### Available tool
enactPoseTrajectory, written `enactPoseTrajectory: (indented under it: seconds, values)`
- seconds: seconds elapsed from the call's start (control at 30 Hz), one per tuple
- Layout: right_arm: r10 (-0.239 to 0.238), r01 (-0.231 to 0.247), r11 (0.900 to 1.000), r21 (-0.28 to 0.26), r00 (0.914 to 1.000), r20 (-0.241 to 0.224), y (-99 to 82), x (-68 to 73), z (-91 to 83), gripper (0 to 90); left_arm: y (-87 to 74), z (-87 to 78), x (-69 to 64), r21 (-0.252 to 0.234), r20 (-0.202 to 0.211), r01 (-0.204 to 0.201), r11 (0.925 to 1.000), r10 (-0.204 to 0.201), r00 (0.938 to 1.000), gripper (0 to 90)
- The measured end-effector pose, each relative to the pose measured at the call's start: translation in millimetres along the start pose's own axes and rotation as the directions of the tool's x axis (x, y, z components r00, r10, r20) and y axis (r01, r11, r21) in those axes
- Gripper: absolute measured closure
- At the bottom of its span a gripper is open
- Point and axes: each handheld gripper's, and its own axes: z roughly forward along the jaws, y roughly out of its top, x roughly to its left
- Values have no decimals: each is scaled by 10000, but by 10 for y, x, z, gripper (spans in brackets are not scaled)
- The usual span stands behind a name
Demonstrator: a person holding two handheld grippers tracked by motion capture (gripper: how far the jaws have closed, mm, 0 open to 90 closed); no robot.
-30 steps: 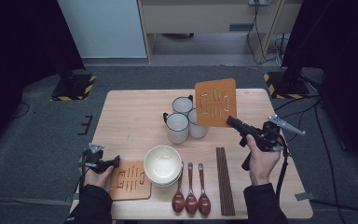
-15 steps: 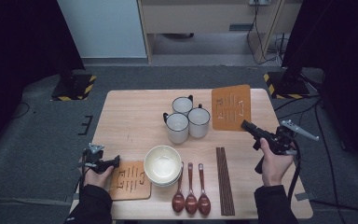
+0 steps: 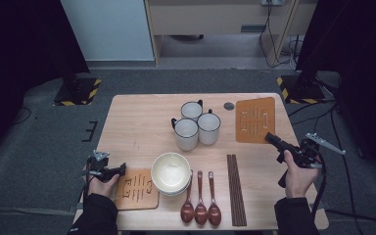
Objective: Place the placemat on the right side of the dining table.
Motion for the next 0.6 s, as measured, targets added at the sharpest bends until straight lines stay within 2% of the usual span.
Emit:
enactPoseTrajectory:
  seconds: [0.6]
  values:
    - [215,-266,9976,643,9967,787,-210,-302,-46,870,0,1,0,11,-7,7,10000,-7,10000,45]
